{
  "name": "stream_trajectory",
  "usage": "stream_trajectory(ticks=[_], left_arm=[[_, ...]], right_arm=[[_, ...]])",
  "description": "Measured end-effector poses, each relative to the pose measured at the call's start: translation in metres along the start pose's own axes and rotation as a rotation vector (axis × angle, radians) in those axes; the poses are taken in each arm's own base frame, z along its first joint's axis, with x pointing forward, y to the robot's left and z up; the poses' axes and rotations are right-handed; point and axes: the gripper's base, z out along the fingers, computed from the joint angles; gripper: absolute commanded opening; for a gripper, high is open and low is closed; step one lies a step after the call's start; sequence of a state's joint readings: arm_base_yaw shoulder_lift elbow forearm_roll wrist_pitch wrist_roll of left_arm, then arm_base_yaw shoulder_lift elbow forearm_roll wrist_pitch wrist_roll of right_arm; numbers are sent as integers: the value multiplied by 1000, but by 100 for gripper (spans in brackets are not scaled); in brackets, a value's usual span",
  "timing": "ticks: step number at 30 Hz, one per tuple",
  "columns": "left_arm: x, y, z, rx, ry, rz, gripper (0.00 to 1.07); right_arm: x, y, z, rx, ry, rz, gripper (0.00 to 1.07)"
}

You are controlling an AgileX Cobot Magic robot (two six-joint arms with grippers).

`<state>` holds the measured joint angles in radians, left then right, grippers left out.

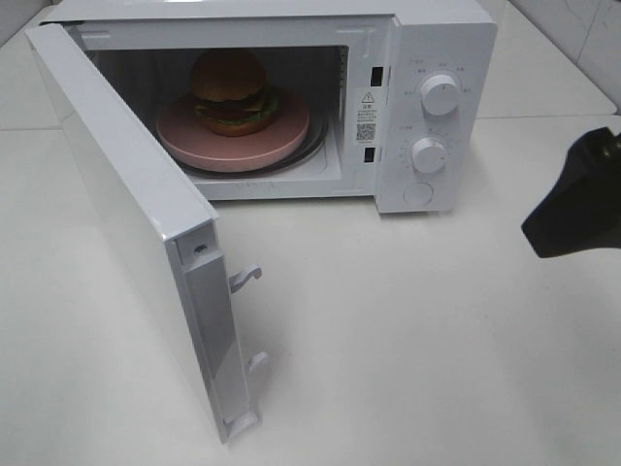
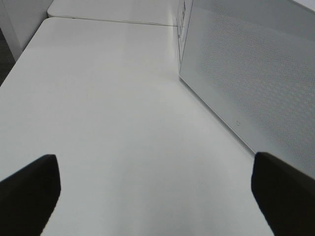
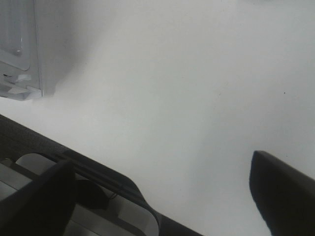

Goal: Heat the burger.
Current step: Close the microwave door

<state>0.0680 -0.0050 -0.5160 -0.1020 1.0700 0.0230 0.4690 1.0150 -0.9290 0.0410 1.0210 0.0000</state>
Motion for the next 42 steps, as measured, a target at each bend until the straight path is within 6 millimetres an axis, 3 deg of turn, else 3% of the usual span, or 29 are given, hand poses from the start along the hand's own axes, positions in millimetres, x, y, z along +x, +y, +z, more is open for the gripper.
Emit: stream_trajectory(ticks=[9, 10, 12, 15, 17, 29, 42], left_arm=[[0, 0, 0, 0, 0, 0, 98], [0, 0, 0, 0, 0, 0, 98], [0, 0, 0, 0, 0, 0, 98], [0, 0, 0, 0, 0, 0, 98], [0, 0, 0, 0, 0, 0, 98], [0, 0, 0, 0, 0, 0, 98], [0, 0, 0, 0, 0, 0, 98]], right_arm=[[29, -4, -23, 43, -76, -13, 85], [40, -6, -26, 61, -92, -5, 84], [59, -9, -29, 85, -112, 5, 83], [63, -9, -29, 89, -119, 7, 83], [85, -9, -31, 88, -153, 40, 82], [136, -19, -36, 195, -306, 223, 78], [165, -13, -64, 339, -601, 309, 76]])
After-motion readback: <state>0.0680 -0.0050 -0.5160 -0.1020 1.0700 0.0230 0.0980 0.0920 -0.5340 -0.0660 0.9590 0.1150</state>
